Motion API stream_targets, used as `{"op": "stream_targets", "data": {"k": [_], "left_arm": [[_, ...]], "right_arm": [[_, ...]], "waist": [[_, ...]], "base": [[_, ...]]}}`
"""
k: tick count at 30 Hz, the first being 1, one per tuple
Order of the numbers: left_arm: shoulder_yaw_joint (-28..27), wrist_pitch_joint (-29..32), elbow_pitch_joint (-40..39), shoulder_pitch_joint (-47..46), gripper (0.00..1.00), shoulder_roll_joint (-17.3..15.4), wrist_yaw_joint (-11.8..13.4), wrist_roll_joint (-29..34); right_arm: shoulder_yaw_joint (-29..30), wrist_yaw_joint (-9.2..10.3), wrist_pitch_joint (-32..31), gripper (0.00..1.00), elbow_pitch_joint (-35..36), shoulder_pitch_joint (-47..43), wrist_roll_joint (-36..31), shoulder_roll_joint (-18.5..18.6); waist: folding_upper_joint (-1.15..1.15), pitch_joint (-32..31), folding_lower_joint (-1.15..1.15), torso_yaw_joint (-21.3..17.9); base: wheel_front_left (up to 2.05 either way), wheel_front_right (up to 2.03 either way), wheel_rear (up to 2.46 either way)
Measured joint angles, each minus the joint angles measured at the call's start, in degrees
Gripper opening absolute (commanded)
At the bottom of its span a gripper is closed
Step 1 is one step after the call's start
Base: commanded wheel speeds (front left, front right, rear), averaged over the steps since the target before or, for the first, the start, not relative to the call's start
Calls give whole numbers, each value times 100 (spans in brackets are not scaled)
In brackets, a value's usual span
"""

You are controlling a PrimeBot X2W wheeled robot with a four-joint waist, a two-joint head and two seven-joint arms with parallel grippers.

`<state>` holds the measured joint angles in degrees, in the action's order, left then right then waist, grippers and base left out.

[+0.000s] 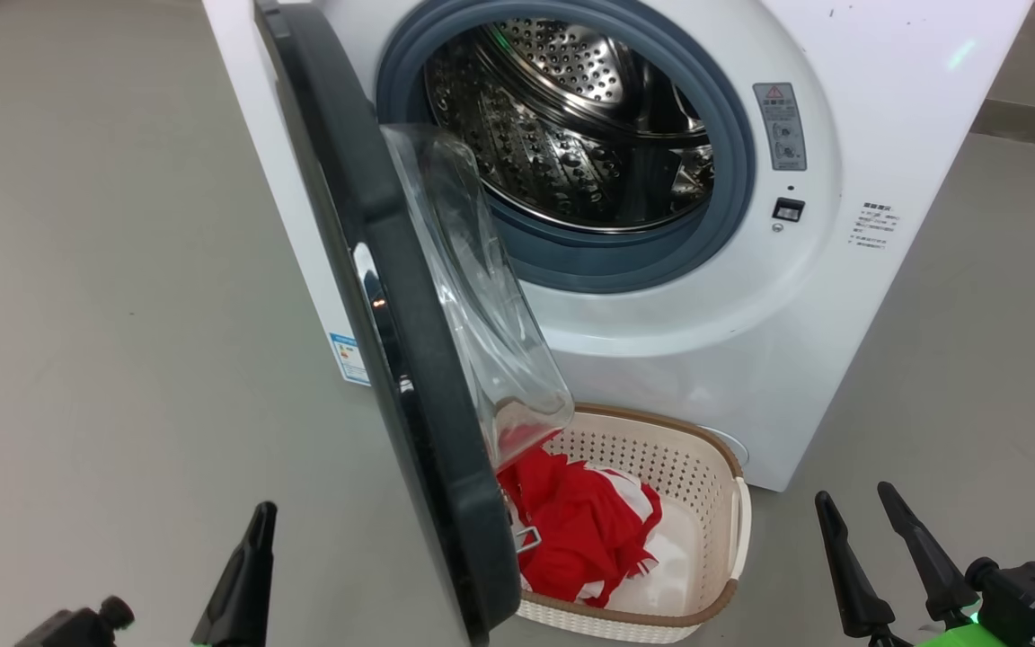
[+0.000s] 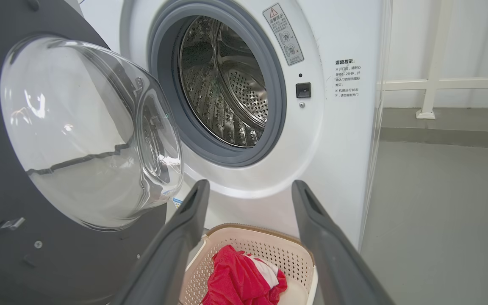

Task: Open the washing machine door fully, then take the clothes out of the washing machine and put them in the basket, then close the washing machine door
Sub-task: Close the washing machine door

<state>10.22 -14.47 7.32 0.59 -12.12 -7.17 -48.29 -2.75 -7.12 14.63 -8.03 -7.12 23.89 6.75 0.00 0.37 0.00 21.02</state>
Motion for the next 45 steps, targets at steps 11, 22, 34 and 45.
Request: {"op": "stream_targets", "data": {"k": [11, 22, 34, 45], "left_arm": [[1236, 0, -599, -100, 0, -1045, 0, -2374], [2020, 371, -1166, -508, 0, -1788, 0, -3878], [2039, 792, -1473, -677, 0, -1916, 0, -4248], [2015, 987, -1495, -857, 0, -1895, 7, -4246]], "right_arm": [[12, 0, 0, 100, 8, 1, 0, -16], [23, 0, 0, 100, 44, 14, -1, -1], [16, 0, 0, 100, 44, 70, -1, 10], [16, 0, 0, 100, 49, 178, -1, 21]], "waist": [[0, 80, 0, -171], [0, 256, 0, -196], [0, 414, 0, -336], [0, 563, 0, -598]], "base": [[0, 0, 0], [0, 0, 0], [0, 0, 0], [0, 0, 0]]}}
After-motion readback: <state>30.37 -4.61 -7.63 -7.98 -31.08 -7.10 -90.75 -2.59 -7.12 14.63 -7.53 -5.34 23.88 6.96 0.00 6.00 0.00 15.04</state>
